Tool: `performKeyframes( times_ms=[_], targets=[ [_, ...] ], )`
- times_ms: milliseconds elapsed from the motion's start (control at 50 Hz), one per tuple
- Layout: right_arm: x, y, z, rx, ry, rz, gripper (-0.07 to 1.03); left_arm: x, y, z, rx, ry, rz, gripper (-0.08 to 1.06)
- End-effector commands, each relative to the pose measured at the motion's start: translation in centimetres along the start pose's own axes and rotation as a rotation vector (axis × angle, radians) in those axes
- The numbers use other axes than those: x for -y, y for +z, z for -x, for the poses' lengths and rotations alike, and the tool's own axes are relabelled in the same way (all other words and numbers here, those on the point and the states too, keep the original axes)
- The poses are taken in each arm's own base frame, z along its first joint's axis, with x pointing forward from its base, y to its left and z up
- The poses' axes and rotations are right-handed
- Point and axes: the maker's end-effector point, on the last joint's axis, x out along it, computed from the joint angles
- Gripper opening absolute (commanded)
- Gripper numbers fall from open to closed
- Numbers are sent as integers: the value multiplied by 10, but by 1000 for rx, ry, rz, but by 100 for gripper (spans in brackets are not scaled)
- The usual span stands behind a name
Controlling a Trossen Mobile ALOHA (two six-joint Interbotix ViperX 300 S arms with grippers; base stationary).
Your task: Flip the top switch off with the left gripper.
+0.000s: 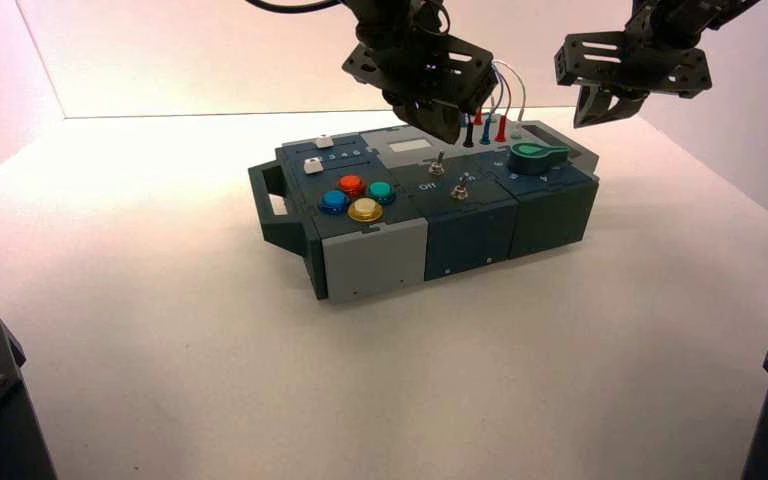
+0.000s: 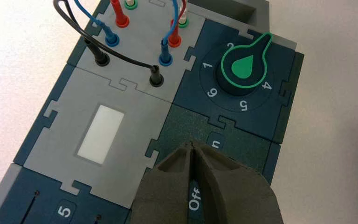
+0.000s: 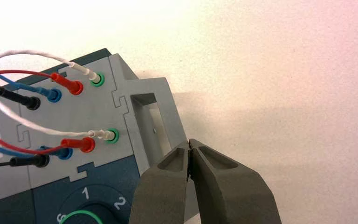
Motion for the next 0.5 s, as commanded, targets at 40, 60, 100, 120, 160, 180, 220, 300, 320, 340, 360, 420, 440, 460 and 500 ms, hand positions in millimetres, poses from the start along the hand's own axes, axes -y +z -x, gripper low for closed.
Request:
performKeyframes(
  times_ms=[40, 60, 100, 120, 160, 180, 220, 300, 320, 340, 360, 420, 440, 460, 500],
  targets=[
    [-2, 16, 1, 38, 2, 4, -2, 1, 19, 10, 51, -2, -2, -3],
    [-1, 15, 1, 36, 2, 2, -2, 1, 19, 10, 50, -2, -3, -3],
    [-1, 14, -1, 31, 1, 4, -2, 1, 17, 10, 47, -1, -3, -3],
    [-1, 15, -1, 33, 0, 1, -2, 2, 18, 10, 49, -3, -3, -3],
    [-1, 14, -2, 28, 1, 1, -2, 1, 18, 10, 49, -2, -2, -3],
    [-2, 13, -3, 25, 2, 0, -2, 2, 18, 9, 47, -3, -3, -3],
    [-3, 12, -3, 21, 4, 0, -2, 2, 19, 10, 50, -3, -5, -3],
    [-6, 12, -2, 18, 12, 5, -2, 1, 20, 9, 52, -2, -2, -3],
    [-7, 11, -2, 16, 13, 7, -2, 1, 20, 9, 52, -2, -2, -3],
    [-7, 11, -2, 16, 14, 7, -2, 1, 20, 9, 52, -2, -2, -3],
    [-9, 12, -1, 19, 16, 9, -2, 1, 21, 10, 54, -2, -2, -3],
    [-11, 10, -1, 15, 21, 14, -2, 1, 21, 9, 52, -2, -2, -3],
    [-13, 10, -1, 13, 25, 18, -2, 2, 20, 9, 52, -3, -3, -3],
    [-14, 10, 0, 13, 26, 19, -2, 1, 20, 8, 51, -2, -2, -3],
    [-19, 9, 0, 9, 37, 32, -2, 1, 21, 7, 51, -2, -2, -3]
  ],
)
